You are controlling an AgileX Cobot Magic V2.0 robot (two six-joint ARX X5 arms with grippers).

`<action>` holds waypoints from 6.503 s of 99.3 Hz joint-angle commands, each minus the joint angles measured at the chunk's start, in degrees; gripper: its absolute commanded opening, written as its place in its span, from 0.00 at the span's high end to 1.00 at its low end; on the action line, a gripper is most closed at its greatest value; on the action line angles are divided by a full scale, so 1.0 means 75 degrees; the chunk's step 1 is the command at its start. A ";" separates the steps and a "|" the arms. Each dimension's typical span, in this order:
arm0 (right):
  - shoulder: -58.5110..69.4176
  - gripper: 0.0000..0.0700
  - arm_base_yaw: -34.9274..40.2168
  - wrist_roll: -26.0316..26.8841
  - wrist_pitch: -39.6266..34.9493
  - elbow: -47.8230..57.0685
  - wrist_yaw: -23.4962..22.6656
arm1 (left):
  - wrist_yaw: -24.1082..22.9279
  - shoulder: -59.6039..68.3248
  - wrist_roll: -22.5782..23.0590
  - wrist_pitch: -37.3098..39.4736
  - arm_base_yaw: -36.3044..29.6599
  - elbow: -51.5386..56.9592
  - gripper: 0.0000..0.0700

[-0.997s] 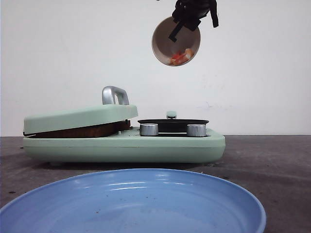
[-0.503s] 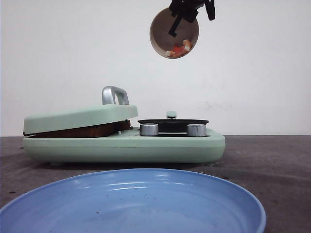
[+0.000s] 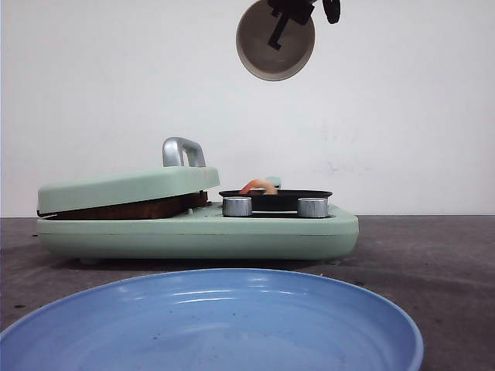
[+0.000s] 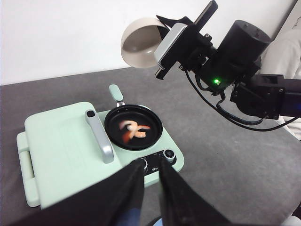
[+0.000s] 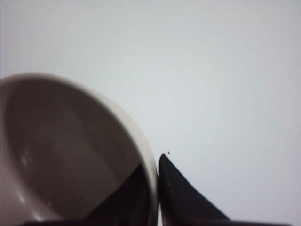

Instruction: Make breakfast with bread and shrimp

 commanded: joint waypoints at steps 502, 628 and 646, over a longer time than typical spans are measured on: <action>-1.0316 1.00 -0.4403 0.8743 -0.6767 -0.5890 -0.4150 | 0.0082 -0.5974 0.0364 0.8040 0.3730 -1.1584 1.00; -1.0316 1.00 -0.4403 0.8743 -0.6732 -0.5890 -0.4150 | -0.1023 -0.6519 0.0230 0.6627 0.3768 -1.2030 1.00; -1.0316 1.00 -0.4403 0.8743 -0.6729 -0.5890 -0.4150 | -0.1023 -0.6519 0.0230 0.6627 0.3768 -1.2030 1.00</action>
